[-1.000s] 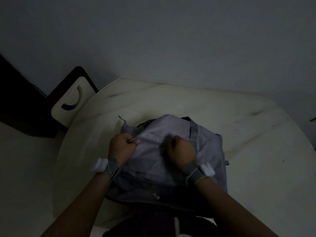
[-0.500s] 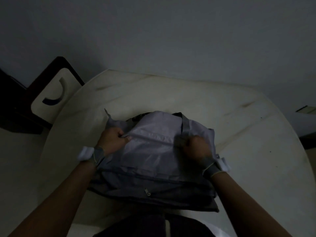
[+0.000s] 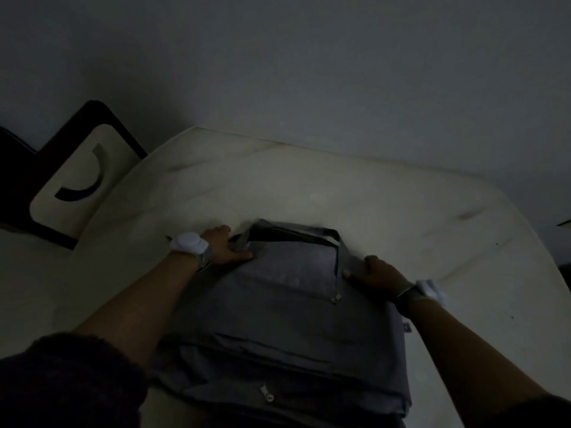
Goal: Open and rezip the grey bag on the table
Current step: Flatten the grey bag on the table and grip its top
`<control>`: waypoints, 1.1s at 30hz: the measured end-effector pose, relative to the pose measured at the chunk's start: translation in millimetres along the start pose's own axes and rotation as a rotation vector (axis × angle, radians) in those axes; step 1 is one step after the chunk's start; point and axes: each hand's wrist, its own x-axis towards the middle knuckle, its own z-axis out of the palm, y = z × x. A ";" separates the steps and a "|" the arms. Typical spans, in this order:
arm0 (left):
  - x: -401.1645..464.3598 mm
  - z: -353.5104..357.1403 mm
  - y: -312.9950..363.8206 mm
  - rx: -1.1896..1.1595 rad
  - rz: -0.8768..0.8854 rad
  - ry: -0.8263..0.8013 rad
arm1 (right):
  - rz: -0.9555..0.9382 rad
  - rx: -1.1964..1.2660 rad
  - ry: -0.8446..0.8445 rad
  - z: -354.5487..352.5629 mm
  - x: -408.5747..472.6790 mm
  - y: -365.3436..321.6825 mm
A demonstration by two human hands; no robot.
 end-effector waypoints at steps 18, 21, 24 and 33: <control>15.9 39.0 -21.2 0.001 0.001 0.015 | 0.029 0.148 -0.203 8.9 18.5 -5.1; -6.3 39.1 -12.9 -0.014 0.074 -0.073 | -0.017 0.161 -0.142 16.9 -0.8 -8.5; -23.7 53.2 -18.9 -0.017 0.033 -0.147 | -0.089 0.166 -0.065 25.0 -28.5 -8.3; -120.2 38.8 -14.8 -0.342 0.076 0.258 | -0.374 0.130 0.294 -9.3 -108.6 -14.5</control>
